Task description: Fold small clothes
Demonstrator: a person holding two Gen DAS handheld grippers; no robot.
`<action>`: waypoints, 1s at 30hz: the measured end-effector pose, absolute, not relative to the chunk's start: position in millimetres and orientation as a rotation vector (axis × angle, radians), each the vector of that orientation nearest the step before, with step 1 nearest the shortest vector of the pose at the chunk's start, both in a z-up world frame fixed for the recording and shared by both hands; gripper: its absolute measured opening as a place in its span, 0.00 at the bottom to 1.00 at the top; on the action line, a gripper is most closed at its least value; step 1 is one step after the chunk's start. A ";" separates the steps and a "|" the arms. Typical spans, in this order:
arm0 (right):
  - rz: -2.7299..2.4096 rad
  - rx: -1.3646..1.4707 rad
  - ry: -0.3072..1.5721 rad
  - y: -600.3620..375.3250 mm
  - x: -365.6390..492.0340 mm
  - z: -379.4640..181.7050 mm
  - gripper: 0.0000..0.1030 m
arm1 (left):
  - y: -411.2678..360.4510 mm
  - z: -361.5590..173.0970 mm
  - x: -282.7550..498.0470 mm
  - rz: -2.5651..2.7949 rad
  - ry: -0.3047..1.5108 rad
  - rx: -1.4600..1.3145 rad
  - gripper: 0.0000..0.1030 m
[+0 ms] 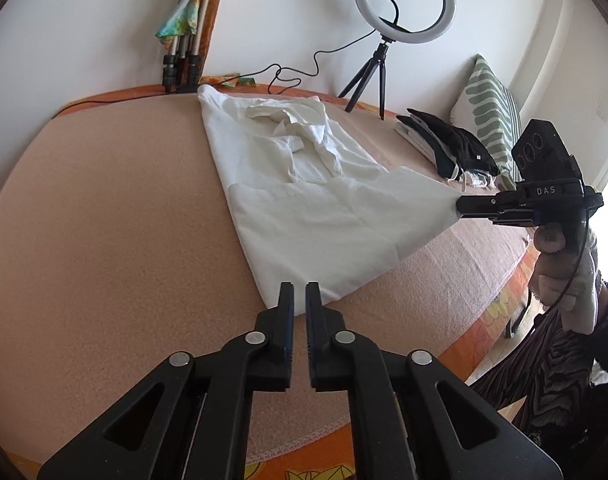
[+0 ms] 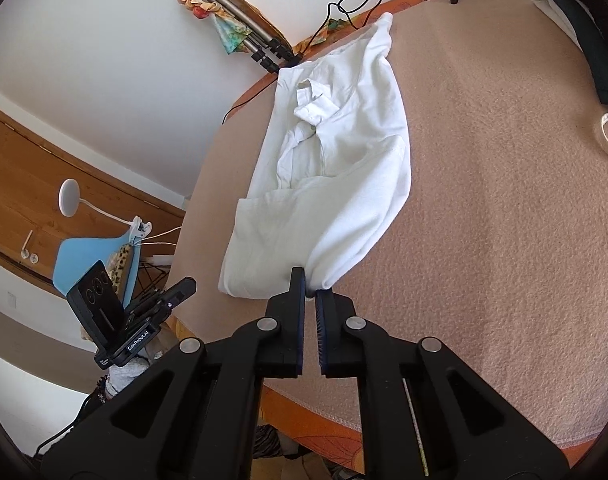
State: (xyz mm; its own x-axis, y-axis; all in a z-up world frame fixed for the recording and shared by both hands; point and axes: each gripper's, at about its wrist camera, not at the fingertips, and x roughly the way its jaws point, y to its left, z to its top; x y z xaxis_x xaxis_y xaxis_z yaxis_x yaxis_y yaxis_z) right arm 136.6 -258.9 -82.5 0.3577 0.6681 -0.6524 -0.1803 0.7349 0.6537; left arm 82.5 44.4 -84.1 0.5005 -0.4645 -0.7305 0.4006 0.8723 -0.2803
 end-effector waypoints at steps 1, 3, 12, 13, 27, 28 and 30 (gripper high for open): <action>0.579 0.525 1.080 -258.1 137.6 -83.9 0.06 | 42.8 -90.1 84.1 -0.510 0.935 -0.068 0.30; 0.574 0.523 1.092 -257.3 138.9 -88.0 0.06 | 41.8 -102.4 84.7 -0.494 0.968 -0.059 0.36; 0.558 0.538 1.121 -259.1 142.2 -97.9 0.06 | 34.0 -107.6 94.1 -0.539 0.943 -0.098 0.03; 0.557 0.538 1.122 -259.0 142.7 -97.2 0.06 | 36.9 -100.3 92.9 -0.539 0.924 -0.115 0.03; 0.519 0.417 1.215 -260.4 132.2 -117.7 0.06 | 49.2 -103.7 83.0 -0.500 0.984 -0.043 0.02; 0.524 0.418 1.218 -263.3 131.7 -116.7 0.10 | 51.9 -100.2 82.4 -0.492 0.973 -0.047 0.02; 0.512 0.394 1.230 -268.8 132.0 -113.8 0.22 | 55.1 -92.8 83.9 -0.468 0.943 -0.038 0.03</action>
